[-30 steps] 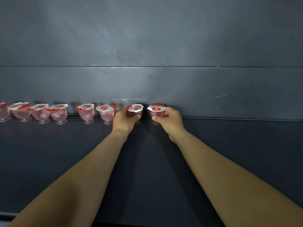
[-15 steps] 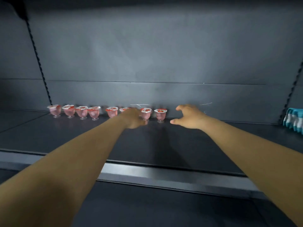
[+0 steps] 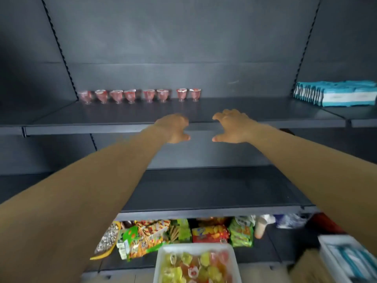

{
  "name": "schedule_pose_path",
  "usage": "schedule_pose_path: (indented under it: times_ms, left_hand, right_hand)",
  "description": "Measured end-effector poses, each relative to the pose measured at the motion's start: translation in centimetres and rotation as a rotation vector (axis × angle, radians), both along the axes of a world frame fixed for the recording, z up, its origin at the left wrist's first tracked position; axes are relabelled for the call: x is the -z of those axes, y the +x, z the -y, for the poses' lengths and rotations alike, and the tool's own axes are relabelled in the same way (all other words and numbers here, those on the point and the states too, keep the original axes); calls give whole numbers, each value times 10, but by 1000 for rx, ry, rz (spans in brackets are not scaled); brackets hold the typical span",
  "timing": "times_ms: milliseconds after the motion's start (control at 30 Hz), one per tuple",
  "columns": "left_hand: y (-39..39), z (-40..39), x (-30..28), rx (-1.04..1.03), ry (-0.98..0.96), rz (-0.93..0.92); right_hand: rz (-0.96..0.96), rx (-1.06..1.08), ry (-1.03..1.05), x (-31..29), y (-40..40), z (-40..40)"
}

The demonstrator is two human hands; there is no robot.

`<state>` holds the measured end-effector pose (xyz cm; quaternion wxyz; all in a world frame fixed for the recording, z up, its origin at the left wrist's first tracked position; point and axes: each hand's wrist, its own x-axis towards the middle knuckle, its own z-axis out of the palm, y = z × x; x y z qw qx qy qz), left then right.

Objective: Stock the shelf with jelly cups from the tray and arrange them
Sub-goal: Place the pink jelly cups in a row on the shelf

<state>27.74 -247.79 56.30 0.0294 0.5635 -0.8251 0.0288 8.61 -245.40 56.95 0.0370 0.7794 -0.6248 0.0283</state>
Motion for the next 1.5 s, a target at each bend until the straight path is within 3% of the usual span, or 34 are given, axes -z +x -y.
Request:
schedule_pose_path:
  times_ms: [200,433,633,833,1033,1167,1400,1500]
  left_hand:
    - [12,-40,115,17,183,-124]
    - [23,-72,319,-102,546,-150]
    - [17,-86,485,-320,777,-294]
    - [2,-66,620,-600,822,-459]
    - [2,-7,702,-674,689,-492]
    - [0,16,738,-640,721,-403]
    - [-7,39,764,-687,804,-128]
    - [-9,49,766,-698,829,-108]
  right_hand:
    - [122,-36,132,108,4,-48]
    - [179,37,397,289,-13,-59]
    - [324,195,659,451,-42,-52]
    - [507,429,781,595,-62,-28]
    - [724,646,812,698,-54,17]
    - [852,740,794,739,-39,40]
    - [889,980,602,772,-17,59]
    - [893,1043,535,775,-11,63]
